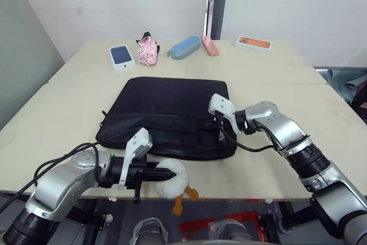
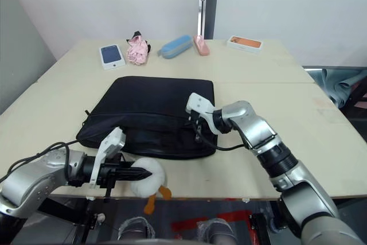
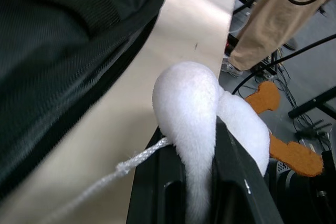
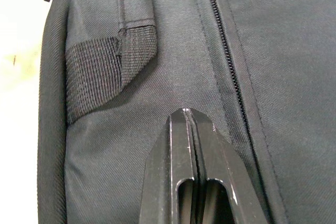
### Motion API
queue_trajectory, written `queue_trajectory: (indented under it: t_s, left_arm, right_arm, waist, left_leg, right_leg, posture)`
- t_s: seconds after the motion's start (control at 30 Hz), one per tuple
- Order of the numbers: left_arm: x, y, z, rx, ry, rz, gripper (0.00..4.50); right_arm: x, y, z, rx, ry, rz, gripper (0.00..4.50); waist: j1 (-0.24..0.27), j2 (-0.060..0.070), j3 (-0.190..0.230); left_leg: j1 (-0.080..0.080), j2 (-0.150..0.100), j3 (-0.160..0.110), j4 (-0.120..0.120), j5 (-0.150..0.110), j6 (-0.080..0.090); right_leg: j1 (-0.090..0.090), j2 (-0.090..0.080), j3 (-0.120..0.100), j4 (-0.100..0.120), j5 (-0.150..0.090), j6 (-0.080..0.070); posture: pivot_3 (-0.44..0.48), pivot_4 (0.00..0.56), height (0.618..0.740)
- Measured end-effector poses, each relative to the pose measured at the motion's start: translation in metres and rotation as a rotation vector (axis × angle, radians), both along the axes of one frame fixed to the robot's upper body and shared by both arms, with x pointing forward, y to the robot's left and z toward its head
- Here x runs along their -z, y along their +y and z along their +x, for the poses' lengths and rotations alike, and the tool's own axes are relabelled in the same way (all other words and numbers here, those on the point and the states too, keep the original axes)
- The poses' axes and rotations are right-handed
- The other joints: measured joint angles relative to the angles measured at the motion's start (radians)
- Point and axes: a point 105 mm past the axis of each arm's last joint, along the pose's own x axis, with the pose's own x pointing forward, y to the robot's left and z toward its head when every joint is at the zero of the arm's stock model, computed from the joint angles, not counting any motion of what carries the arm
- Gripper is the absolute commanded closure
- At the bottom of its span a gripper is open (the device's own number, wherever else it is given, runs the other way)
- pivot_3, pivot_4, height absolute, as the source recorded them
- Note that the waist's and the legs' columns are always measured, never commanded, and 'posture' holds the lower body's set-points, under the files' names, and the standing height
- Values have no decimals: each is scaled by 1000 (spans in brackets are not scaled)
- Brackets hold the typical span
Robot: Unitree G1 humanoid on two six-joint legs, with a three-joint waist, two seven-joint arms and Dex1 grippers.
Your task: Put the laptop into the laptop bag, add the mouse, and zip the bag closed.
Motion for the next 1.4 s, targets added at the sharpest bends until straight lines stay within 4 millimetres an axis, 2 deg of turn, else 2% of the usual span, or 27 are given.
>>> queue_trajectory:
  t_s: [0.27, 0.43, 0.57, 0.77, 0.8, 0.93, 1.13, 1.2, 1.4]
  left_arm:
    - [23, -29, 21, 19, -5, 2, 4279]
    - [23, -45, 30, 17, -36, -34, 4279]
    - [24, -40, 29, 21, -35, -34, 2949]
    - [17, -10, 15, 32, -36, 21, 658]
    - [15, -7, 13, 40, -47, 36, 425]
    - [10, 10, 2, 75, -62, 105, 425]
    - [-14, 42, -1, 79, -91, 180, 425]
    - [-28, 52, 1, 69, -142, 177, 425]
    - [-92, 78, 26, -36, -392, 80, 425]
  right_arm:
    - [-1, 0, -3, -6, 8, -6, 4500]
    - [-1, -1, -3, -3, 11, -9, 4500]
    - [0, -1, -3, -3, 12, -9, 4500]
    - [-1, -1, -3, -1, 11, -11, 4500]
    - [0, -1, -3, 0, 11, -11, 4500]
    - [-1, -1, -3, -1, 10, -8, 4500]
    - [-1, 1, -3, -3, 11, -2, 4500]
    - [-1, 1, -3, -4, 9, -1, 4500]
    - [-1, 1, -2, -7, 4, 3, 4500]
  waist:
    - [0, 0, 0]
    - [9, 0, 0]
    - [9, 0, 0]
    - [3, 0, 0]
    - [3, 0, 0]
    - [3, 1, 0]
    - [-3, 1, 1]
    - [-4, 1, 1]
    - [-3, 1, 1]
  left_leg:
    - [0, 0, 0, 0, 0, 0]
    - [0, 0, 0, 2, 0, 0]
    - [0, 0, 0, 2, 0, 0]
    - [0, 0, 0, 2, 0, 0]
    - [0, 0, 0, 2, 0, 0]
    - [0, 0, 0, 2, 0, 0]
    - [0, 0, 0, 1, 0, 0]
    - [-1, 0, 0, 1, 0, 0]
    - [0, 0, 0, 1, 0, 0]
  right_leg:
    - [0, 0, 0, 0, 0, 0]
    - [0, -1, 0, 2, 0, 0]
    - [0, 0, 0, 3, 0, 0]
    - [0, 0, 0, 3, 0, 0]
    - [0, 0, 0, 3, 0, 0]
    - [0, 0, 0, 3, 0, 0]
    - [-1, 0, 1, 2, 0, 0]
    - [-2, 0, 0, 2, 0, 0]
    - [-2, 0, 0, 2, 0, 0]
  posture:
    - [0, 150, 740]
    - [0, 150, 740]
    - [0, 150, 740]
    - [0, 150, 740]
    - [0, 150, 740]
    - [0, 150, 740]
    - [0, 150, 740]
    - [0, 150, 740]
    - [0, 150, 740]
